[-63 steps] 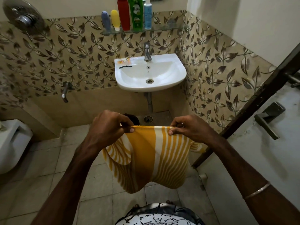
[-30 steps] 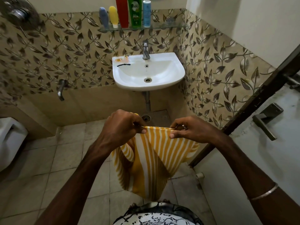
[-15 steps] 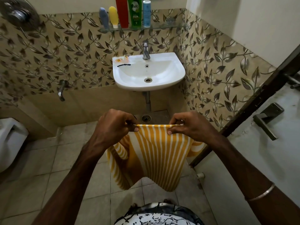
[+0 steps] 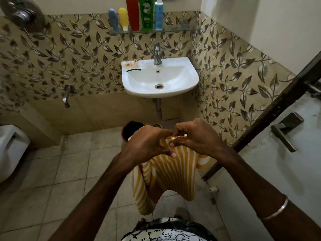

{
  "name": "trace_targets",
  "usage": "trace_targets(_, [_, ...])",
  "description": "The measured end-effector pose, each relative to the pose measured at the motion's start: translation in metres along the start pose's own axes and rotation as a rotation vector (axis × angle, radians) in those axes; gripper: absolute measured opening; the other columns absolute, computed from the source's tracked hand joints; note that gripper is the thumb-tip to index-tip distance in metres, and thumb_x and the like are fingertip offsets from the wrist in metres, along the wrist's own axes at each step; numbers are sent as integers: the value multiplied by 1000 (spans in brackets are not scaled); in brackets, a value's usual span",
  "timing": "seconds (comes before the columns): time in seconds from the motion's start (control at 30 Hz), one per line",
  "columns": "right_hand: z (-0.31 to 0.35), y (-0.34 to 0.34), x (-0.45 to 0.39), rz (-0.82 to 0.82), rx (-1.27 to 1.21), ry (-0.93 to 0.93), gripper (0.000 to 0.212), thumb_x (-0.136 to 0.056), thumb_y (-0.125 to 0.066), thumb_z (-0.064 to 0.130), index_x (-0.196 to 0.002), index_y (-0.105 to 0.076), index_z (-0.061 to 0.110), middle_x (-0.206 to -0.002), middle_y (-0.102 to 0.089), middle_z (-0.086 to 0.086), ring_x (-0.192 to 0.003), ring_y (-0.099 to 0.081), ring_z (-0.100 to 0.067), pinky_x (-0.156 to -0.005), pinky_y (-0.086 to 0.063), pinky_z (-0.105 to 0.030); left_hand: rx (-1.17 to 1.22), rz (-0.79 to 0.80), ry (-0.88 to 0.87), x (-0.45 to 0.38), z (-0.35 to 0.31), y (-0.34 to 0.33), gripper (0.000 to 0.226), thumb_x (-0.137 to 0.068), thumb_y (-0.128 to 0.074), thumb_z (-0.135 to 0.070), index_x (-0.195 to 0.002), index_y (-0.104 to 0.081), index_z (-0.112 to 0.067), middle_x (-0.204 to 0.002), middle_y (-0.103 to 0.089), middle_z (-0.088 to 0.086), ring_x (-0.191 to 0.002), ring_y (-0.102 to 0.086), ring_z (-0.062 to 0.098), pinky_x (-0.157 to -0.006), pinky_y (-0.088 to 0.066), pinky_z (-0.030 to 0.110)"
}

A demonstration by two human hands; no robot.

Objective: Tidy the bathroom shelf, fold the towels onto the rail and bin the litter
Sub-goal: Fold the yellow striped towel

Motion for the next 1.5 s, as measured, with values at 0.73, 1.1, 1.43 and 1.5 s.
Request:
trace_targets(0.73, [-53, 25, 16, 130, -201, -231, 35, -62, -70, 69, -87, -69, 43, -90, -72, 15, -86, -69, 0, -75, -60, -31, -10, -278, 118, 15, 27, 42, 28, -70, -89, -32, -95, -81, -22, -90, -79, 0, -84, -73, 18, -75, -58, 39])
trace_targets(1.1, [-26, 28, 12, -25, -88, -108, 21, -76, -72, 50, -88, -72, 33, -87, -72, 12, -84, -67, -2, -77, -59, -42, -30, -157, 153, 15, 26, 41, 53, -67, -85, -48, -113, -75, -25, -111, -76, 1, -103, -70, 21, -85, -56, 44])
trace_targets(1.43, [-17, 31, 10, -1, 115, -120, 22, -83, -74, 49, -99, -74, 33, -90, -72, 13, -82, -67, -3, -72, -60, -38, -6, -208, 19, -5, 3, 12, 17, -78, -81, -40, -91, -80, -28, -80, -74, -9, -70, -59, 2, -64, -45, 25])
trace_targets(1.5, [-24, 35, 14, -12, 79, -176, 21, -84, -76, 40, -102, -75, 28, -92, -73, 9, -84, -67, -4, -76, -60, -36, -2, -208, 14, -4, 5, 12, 17, -78, -82, -38, -90, -80, -27, -82, -76, -8, -71, -62, 3, -66, -49, 27])
Point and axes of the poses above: each hand's wrist, its own x-axis away from the middle knuckle, its own y-axis out of the back of the hand, z = x × y, the point moved 5 cm from there along -x, towards the middle knuckle
